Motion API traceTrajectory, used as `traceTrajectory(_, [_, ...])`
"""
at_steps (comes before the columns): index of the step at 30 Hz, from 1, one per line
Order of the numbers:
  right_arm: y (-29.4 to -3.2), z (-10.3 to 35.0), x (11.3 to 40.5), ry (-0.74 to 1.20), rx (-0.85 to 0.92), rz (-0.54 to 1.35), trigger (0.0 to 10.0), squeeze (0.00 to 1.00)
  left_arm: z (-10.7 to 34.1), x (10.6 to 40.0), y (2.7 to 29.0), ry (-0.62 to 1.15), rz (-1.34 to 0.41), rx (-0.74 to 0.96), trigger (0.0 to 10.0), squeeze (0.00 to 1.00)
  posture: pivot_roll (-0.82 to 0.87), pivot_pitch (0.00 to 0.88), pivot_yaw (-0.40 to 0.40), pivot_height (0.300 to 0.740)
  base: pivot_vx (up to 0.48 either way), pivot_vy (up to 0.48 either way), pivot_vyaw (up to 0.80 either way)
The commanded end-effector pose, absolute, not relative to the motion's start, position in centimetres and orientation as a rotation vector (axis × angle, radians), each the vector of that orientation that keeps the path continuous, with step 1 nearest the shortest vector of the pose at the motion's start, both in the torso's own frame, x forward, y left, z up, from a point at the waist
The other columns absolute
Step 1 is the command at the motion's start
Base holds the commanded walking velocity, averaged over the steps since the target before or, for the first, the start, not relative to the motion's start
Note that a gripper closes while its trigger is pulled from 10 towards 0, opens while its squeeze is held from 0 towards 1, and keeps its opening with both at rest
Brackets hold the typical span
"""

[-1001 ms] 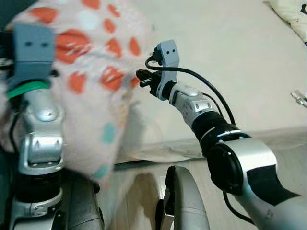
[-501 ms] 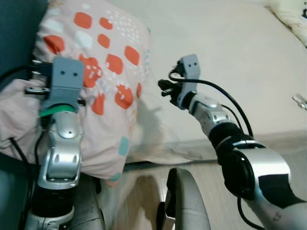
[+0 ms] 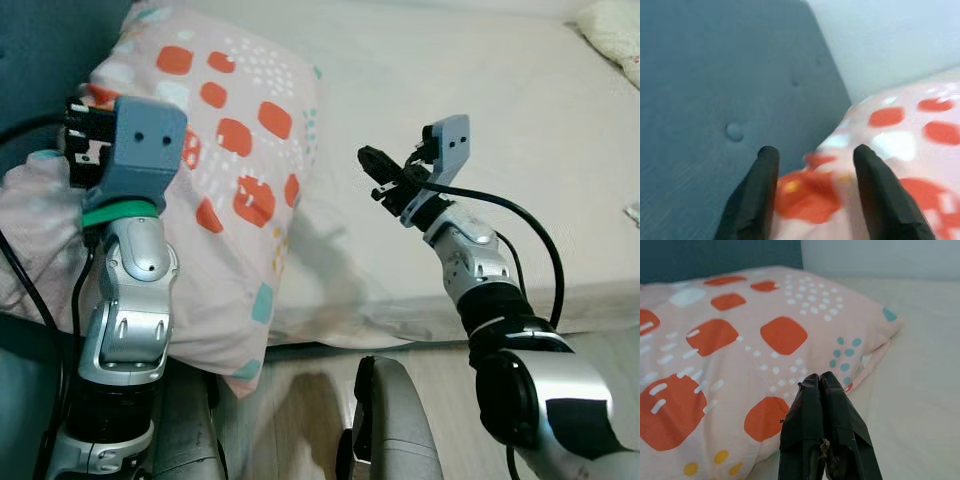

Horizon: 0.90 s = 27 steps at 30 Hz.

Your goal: Clean up the room

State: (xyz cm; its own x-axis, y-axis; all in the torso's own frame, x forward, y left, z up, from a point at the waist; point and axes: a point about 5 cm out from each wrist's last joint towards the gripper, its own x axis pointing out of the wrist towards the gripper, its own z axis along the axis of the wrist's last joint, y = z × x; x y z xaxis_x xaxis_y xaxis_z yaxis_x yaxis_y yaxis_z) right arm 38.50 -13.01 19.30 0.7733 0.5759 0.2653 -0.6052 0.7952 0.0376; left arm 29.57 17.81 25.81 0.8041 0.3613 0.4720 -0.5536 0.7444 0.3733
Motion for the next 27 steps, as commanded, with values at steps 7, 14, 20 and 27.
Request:
traceTrajectory(7, [-15.0,16.3,34.8,-0.289,0.169,0.504,10.0,0.00,27.4,27.2,14.2,-0.478,0.083,0.257,10.0,0.00,0.08,0.033,-0.048,0.555,0.000,0.000,0.00])
traceTrajectory(14, [-15.1,14.6,34.2,-0.233,0.177,0.455,10.0,0.00,27.7,28.3,11.2,-0.468,-0.124,0.148,10.0,0.00,0.07,0.015,-0.043,0.555,0.000,0.000,0.00])
traceTrajectory(20, [-14.9,14.1,34.1,-0.221,0.147,0.390,10.0,0.00,25.8,30.2,8.9,-0.368,-0.250,0.093,10.0,0.00,0.05,0.000,-0.031,0.559,0.000,0.000,0.00])
traceTrajectory(27, [-15.5,14.1,33.6,-0.230,0.110,0.300,10.0,0.00,23.5,31.3,8.1,-0.273,-0.268,0.067,10.0,0.00,0.04,0.000,-0.029,0.578,0.000,0.000,0.00])
